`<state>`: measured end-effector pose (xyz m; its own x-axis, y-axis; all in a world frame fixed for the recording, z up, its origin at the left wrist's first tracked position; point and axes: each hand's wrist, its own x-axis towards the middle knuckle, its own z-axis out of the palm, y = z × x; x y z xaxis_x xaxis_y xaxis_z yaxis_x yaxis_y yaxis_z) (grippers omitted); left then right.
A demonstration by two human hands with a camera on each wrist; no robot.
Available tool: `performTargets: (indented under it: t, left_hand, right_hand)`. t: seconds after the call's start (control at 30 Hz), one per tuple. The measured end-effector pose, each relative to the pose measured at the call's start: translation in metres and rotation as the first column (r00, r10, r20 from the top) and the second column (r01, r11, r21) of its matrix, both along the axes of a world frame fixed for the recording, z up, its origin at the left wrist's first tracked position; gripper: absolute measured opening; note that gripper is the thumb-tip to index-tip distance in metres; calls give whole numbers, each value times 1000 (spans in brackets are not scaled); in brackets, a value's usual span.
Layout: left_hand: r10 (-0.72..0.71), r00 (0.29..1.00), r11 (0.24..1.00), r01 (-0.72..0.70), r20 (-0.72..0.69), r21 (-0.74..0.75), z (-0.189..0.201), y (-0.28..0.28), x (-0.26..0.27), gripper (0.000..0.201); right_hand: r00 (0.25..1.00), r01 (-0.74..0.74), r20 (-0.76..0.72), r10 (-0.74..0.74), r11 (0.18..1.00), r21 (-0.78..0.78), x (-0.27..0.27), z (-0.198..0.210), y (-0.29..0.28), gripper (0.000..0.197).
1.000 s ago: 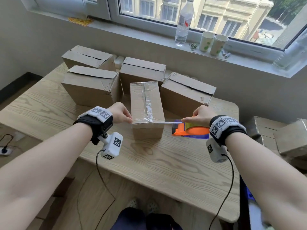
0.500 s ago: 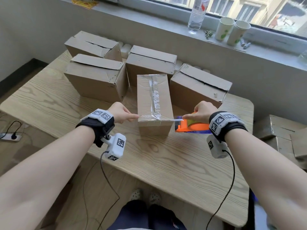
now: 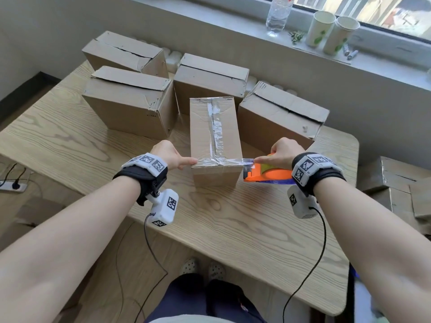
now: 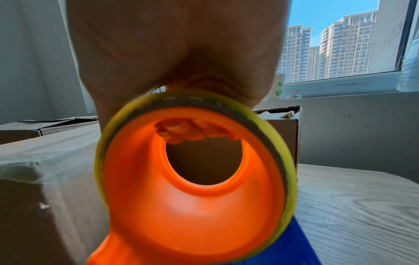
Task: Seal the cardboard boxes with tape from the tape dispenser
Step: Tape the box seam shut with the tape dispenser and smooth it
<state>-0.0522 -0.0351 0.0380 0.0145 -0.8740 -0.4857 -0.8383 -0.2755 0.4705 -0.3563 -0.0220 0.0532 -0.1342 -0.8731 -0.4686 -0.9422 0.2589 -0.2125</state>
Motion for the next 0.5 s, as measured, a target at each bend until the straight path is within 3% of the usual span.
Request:
performTargets:
  t: [0.3, 0.4, 0.43, 0.5]
  left_hand:
    - [-63, 970, 997, 72, 236, -30, 9, -3, -8, 72]
    - [-53, 962, 999, 53, 269, 7, 15, -2, -9, 99]
    - [-58, 959, 998, 61, 277, -1, 18, -3, -11, 101]
    - [-104, 960, 989, 129, 260, -79, 25, -1, -19, 84]
  right_hand:
    - [1000, 7, 28, -7, 1000, -16, 0, 0, 3, 53]
    - [1000, 8, 23, -7, 999, -32, 1, 2, 5, 54]
    - [1000, 9, 27, -8, 1000, -30, 1, 2, 6, 54]
    - [999, 13, 41, -12, 999, -33, 1, 2, 7, 53]
